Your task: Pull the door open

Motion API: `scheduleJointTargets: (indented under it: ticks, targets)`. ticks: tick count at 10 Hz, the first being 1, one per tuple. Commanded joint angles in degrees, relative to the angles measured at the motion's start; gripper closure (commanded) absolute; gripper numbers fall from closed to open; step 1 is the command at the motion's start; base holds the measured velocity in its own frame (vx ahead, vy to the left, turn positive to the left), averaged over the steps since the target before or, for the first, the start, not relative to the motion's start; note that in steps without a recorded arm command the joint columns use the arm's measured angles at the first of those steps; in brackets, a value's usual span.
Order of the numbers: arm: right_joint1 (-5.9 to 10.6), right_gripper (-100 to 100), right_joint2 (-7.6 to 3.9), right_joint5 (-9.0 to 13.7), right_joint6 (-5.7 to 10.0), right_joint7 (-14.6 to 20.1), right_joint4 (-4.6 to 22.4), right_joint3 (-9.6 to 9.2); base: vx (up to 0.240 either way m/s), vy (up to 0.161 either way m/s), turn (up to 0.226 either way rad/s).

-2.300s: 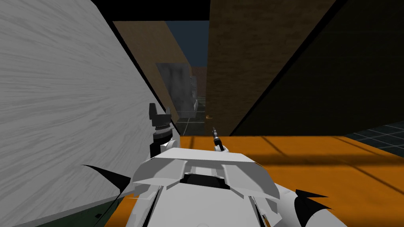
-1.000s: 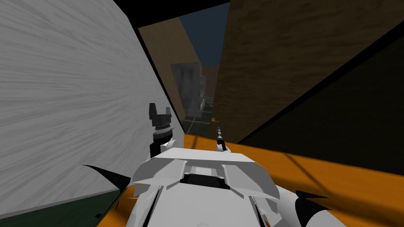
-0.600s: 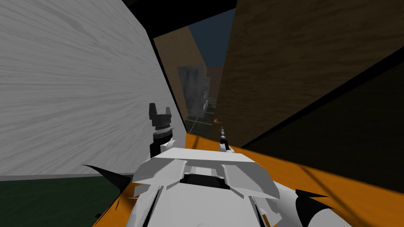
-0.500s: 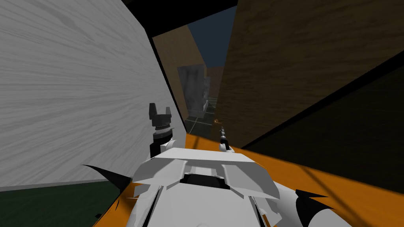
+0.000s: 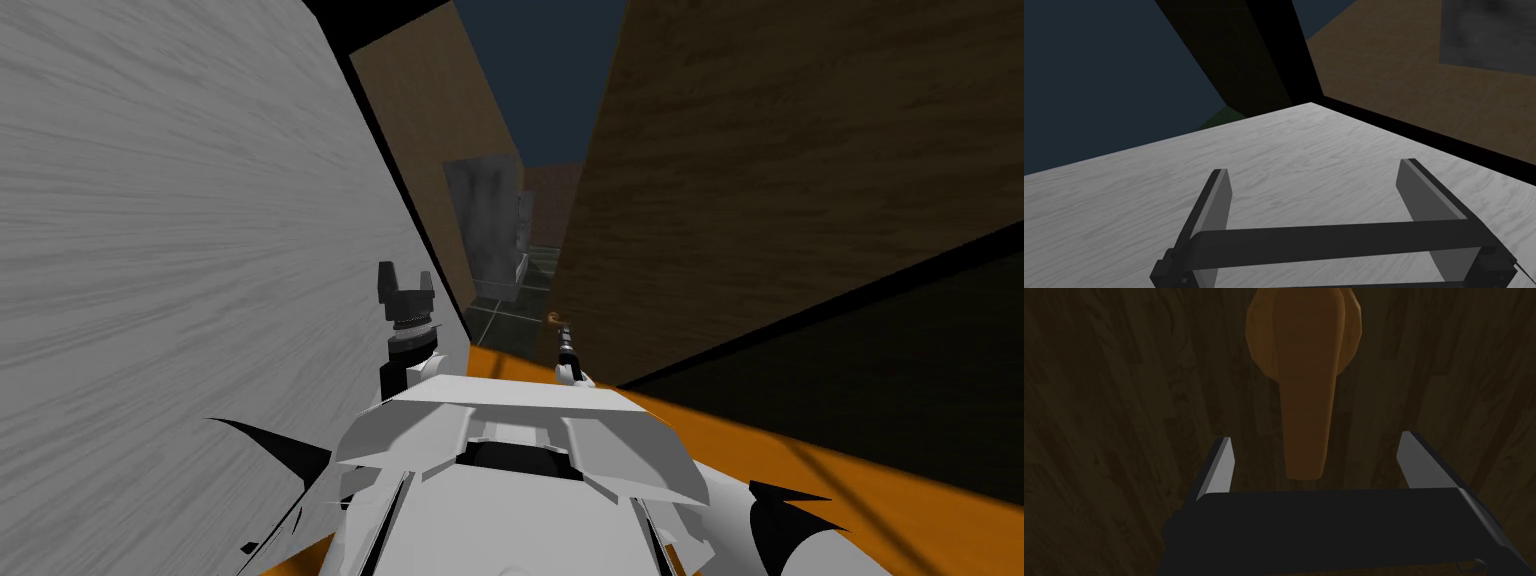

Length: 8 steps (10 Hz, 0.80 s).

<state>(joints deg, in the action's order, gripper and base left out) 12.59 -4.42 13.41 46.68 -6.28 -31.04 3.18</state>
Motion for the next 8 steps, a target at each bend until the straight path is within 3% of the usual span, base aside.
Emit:
scheduleJointTargets:
  ticks: [1, 3, 4, 8]
  targets:
    - [0.06, -100, 0.14, 0.21, 0.00, 0.11, 0.05, 0.18, 0.222, 0.046, -0.019]
    - [0.08, -100, 0.15, 0.23, 0.00, 0.11, 0.05, 0.19, 0.130, 0.053, -0.008]
    - [0.08, 100, 0.15, 0.23, 0.00, 0.11, 0.05, 0.19, -0.008, -0.005, 0.004]
    - [0.08, 100, 0.15, 0.23, 0.00, 0.11, 0.05, 0.19, -0.019, -0.007, 0.006]
